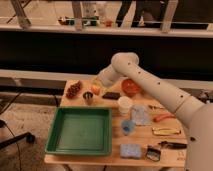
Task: Place apple in tray
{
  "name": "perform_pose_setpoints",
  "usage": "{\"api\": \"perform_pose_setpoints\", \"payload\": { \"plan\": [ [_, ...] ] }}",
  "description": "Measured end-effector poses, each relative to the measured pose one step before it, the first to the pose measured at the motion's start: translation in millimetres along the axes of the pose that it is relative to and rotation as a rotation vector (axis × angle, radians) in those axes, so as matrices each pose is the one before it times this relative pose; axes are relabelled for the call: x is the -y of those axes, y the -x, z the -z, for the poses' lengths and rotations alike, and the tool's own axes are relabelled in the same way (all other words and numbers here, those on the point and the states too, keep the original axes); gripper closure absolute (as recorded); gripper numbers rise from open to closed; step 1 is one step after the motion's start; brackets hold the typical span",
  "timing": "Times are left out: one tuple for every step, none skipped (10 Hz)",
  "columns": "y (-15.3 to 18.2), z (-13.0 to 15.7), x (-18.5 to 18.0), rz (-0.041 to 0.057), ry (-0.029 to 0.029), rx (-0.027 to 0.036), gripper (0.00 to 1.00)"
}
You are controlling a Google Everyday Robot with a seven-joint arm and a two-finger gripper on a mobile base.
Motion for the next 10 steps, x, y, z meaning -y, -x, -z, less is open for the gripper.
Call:
{"api": "perform_pose_setpoints", "payload": {
  "plan": [
    [19.39,9.01,-1.81,0.02034,0.02167,0.05181,0.83],
    [9.32,2.96,-0.42,0.00995,0.01035,0.02681,0.83],
    [2.12,0.18,0.5,0.00316,0.00276,0.00412,0.83],
    [-0.31,0.18,0.02,-0.00029,-0.00046,-0.00053,0.83],
    [-0.35,0.26,-0.22,-0.00066,-0.00033,-0.00033,0.83],
    [-0.24,0.27,-0.05,-0.00046,-0.00042,-0.0003,0.83],
    [-0.1,-0.05,-0.02,-0.00019,-0.00008,-0.00002,0.83],
    [0.07,-0.24,0.12,0.00021,0.0001,0.00019,0.83],
    [0.35,-0.13,0.14,0.00043,0.00006,0.00052,0.83],
    [1.27,-1.13,-0.33,0.00131,-0.00179,0.00318,0.83]
  ]
}}
